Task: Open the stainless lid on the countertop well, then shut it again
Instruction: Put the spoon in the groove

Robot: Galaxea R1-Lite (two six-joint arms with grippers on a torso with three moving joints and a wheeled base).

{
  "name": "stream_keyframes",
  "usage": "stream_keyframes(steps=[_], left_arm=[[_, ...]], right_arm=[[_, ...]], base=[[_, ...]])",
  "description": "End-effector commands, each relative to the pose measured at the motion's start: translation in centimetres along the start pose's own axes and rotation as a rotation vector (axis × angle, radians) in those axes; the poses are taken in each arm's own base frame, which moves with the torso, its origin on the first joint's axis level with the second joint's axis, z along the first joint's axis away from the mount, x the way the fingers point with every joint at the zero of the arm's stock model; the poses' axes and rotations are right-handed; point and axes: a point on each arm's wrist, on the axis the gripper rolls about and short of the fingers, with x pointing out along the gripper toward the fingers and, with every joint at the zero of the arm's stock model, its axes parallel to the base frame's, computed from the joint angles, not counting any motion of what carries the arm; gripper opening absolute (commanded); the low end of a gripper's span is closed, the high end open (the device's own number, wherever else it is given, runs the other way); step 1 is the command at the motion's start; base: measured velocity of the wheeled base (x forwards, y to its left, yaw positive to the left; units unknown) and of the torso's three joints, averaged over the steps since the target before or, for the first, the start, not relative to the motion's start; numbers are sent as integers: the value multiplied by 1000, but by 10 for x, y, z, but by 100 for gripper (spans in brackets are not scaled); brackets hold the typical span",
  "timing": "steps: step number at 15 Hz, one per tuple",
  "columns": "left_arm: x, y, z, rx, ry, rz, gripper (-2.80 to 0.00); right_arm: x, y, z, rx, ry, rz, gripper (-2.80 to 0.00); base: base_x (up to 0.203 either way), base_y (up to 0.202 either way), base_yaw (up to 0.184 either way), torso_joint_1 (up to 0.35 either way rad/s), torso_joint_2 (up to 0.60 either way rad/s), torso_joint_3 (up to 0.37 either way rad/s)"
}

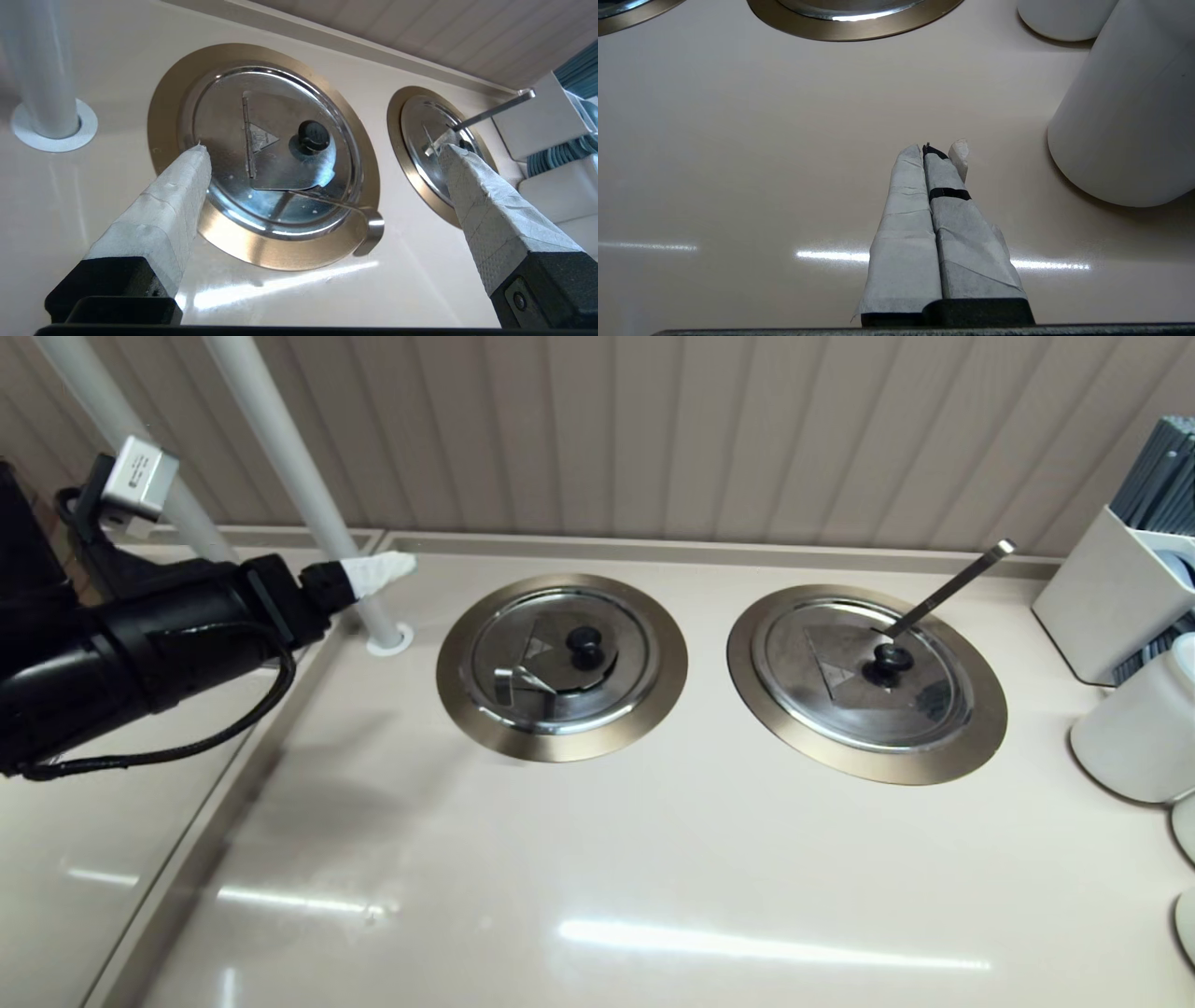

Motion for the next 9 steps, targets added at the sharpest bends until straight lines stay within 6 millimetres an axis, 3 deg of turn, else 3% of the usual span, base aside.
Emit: stream_keyframes(steps=[1,3,9], left_arm=[[-16,2,-11,19,-12,-1,0],[-21,10,-37,108,7,-37,0],[19,43,-83,261,59,-68,0]], right_arm=[[0,0,-1,0,4,0,-280],[0,0,-1,0,4,-1,-280],[0,0,-1,0,4,-1,-280]], base=[[0,0,0,0,0,0],[0,0,0,0,0,0],[0,0,0,0,0,0]])
